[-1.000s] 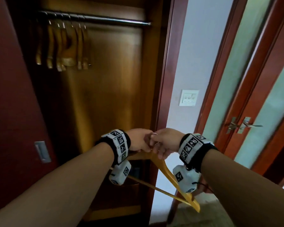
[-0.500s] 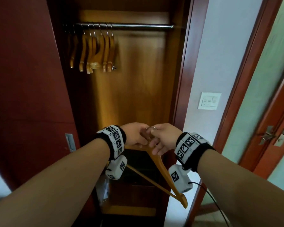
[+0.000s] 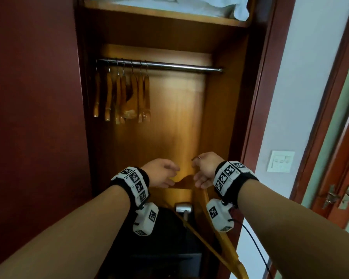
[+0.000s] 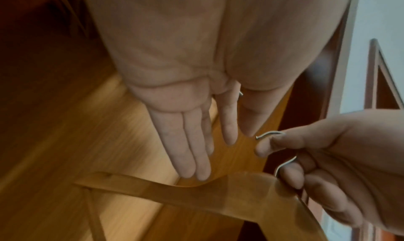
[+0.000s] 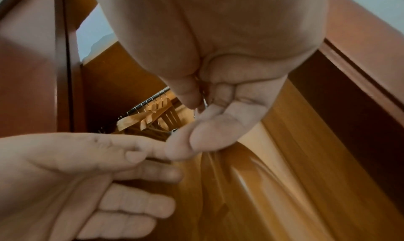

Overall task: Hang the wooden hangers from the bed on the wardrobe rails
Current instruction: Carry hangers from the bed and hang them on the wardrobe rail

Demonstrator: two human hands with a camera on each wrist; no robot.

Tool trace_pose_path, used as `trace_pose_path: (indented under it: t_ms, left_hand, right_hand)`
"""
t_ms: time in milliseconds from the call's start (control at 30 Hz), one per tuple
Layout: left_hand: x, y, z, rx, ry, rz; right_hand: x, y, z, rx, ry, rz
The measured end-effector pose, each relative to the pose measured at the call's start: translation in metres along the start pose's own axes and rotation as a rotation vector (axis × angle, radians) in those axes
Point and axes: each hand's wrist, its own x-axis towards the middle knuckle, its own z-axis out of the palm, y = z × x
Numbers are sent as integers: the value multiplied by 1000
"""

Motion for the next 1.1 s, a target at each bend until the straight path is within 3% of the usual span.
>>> trace_pose_path:
  t_ms: [100,300,567,767,1100]
  left_hand:
    - [10,-1,-34,-45,-3,11]
    - [30,15,-79,0,-22,95]
    - [48,95,-136,132,-8,324]
    - [66,157,-190,158,207,426]
    - [136,187,-254,334,598,374]
  right_hand:
    - [19,-30,11,-15,29,28]
    - [54,-75,19,26,80,-88]
    - [100,-148,-8,153,115,-154]
    - [140,-205,-27,119,123,-351]
    - [208,-274,-46,-49,176,-625]
